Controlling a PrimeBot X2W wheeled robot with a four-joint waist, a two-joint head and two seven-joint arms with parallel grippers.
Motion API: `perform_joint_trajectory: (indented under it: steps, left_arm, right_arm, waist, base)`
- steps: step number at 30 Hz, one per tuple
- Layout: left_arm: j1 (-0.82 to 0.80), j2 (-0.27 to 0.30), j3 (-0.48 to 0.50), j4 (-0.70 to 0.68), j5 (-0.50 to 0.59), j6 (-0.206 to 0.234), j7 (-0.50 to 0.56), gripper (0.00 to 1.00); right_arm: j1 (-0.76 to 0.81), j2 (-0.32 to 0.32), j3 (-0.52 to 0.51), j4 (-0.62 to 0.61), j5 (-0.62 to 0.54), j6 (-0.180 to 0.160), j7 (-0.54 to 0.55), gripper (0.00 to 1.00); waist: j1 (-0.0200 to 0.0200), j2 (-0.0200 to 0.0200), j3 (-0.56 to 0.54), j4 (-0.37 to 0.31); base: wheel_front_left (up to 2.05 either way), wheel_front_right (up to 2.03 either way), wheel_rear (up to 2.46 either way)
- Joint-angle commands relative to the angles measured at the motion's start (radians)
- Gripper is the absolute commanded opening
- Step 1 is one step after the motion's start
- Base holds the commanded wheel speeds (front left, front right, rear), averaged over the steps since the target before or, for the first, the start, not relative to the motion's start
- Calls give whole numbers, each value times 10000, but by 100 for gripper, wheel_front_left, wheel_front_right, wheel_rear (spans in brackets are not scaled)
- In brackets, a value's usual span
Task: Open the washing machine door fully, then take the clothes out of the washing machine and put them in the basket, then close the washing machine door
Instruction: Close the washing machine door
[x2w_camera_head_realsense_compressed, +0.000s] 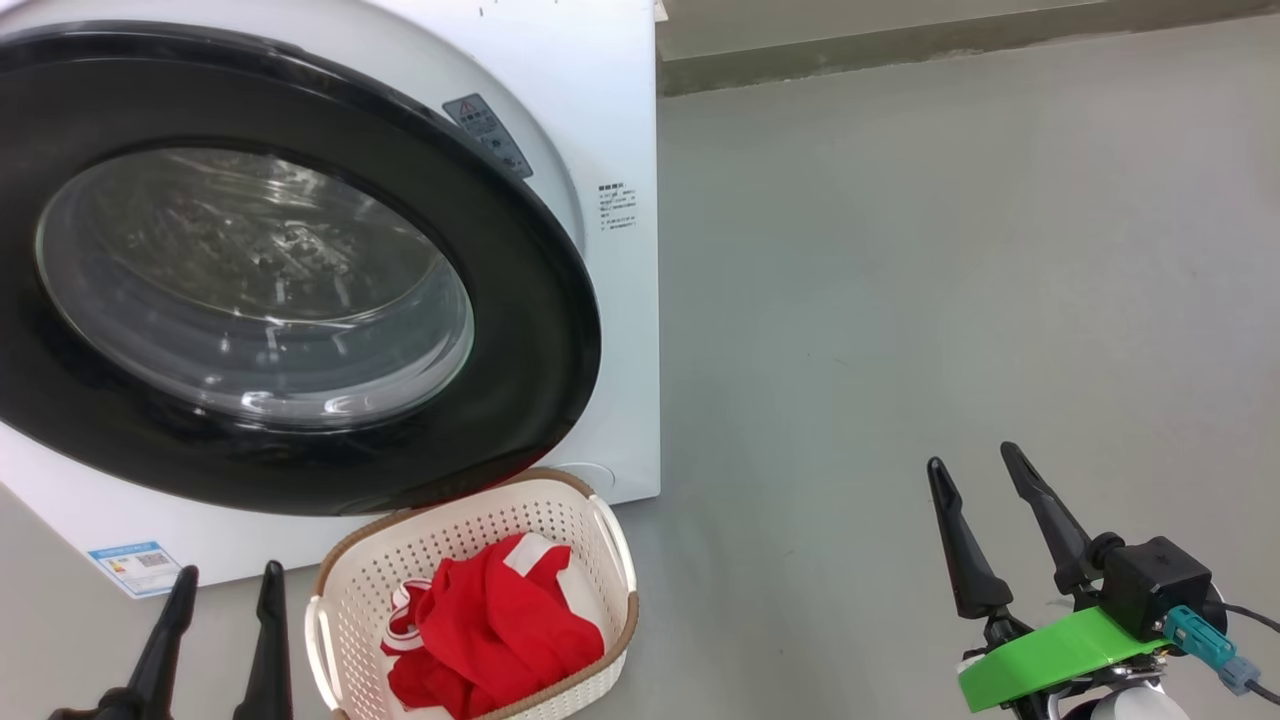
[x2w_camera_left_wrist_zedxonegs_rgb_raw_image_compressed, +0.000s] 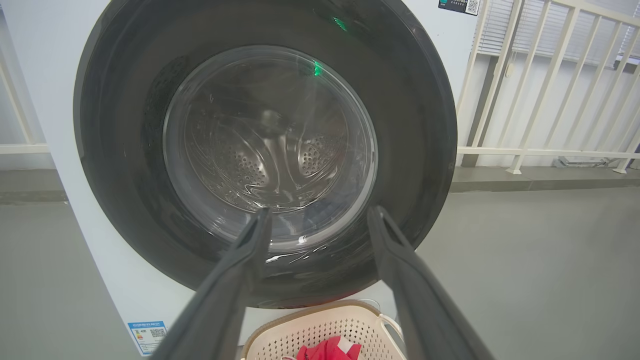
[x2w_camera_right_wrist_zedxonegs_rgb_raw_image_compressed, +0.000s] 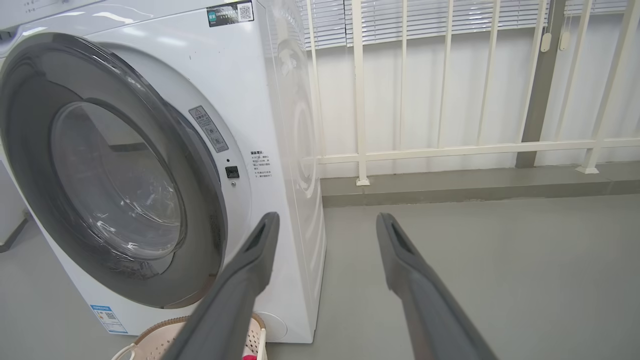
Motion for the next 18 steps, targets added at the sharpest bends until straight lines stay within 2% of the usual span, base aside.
perform_joint_trajectory:
  steps: [1, 17, 18]
  left_arm:
    - [-162, 137, 366, -207, 115, -54, -123, 100]
    - [-216, -22, 306, -79, 284, -55, -123, 100]
    - [-216, -33, 302, -90, 297, -55, -124, 100]
  right_arm:
    - [-182, -20, 240, -273, -49, 63, -65, 100]
    - [-193, -136, 390, -183, -49, 63, -65, 100]
    - [-217, -152, 433, -170, -56, 63, -65, 81]
  waist:
    - [0, 0, -7, 0]
    - [0, 0, 12, 32]
    - [0, 0, 23, 46]
  base:
    - [0, 0, 0]
    - [0, 0, 0]
    - [0, 0, 0]
